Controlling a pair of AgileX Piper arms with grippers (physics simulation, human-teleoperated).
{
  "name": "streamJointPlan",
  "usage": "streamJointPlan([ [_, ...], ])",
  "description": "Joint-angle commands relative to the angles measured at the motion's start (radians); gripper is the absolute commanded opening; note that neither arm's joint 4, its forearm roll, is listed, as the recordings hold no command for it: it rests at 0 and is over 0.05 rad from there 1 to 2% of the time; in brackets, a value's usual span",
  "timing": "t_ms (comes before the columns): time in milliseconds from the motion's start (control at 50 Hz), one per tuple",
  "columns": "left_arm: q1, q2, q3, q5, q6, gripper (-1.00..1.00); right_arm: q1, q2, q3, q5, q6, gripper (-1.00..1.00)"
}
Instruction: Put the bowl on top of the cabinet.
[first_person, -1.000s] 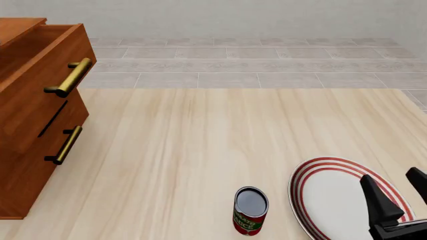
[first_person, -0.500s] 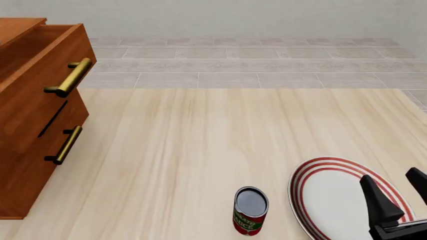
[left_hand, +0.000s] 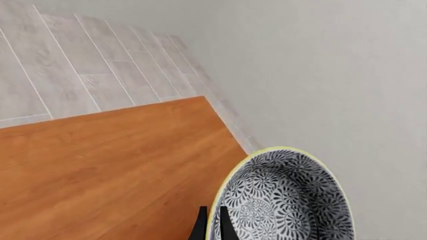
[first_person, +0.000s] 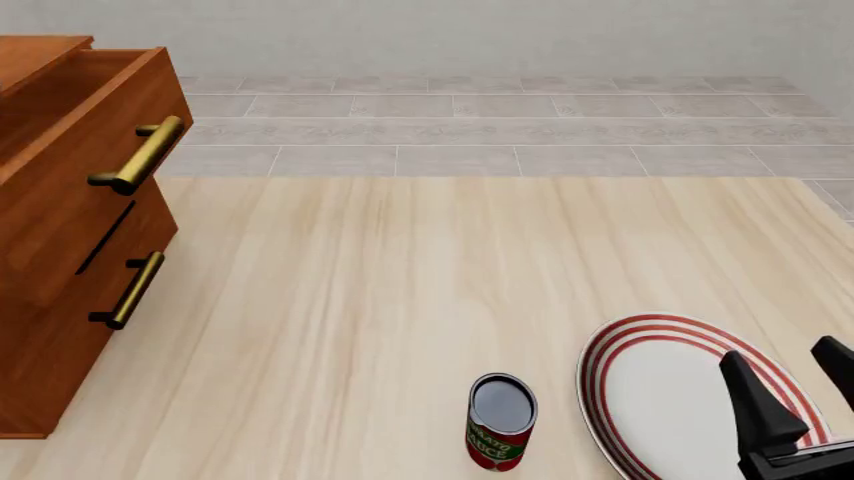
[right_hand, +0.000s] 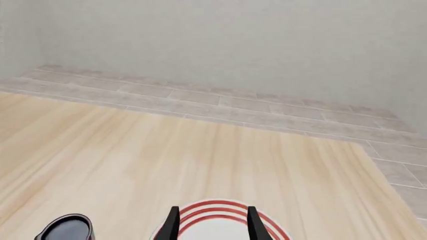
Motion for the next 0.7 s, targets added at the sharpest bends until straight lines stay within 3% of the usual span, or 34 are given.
streamJointPlan([
  [20,-0.013,0.034,0.022,0.001,0.015,-1.0,0.001,-0.003,0.0,0.003,-0.001,1.0],
  [500,-0.026,0.029,0.048,-0.019,0.002,-1.0,0.003,-0.009,0.0,0.007,-0.002,1.0],
  [520,-0.03,0.026,0.05,-0.02,0.002,1.0,0.004,-0.011,0.0,0.008,-0.003,1.0],
  [700,-0.032,0.02,0.054,-0.019,0.002,1.0,0.007,-0.013,0.0,0.01,-0.005,1.0],
])
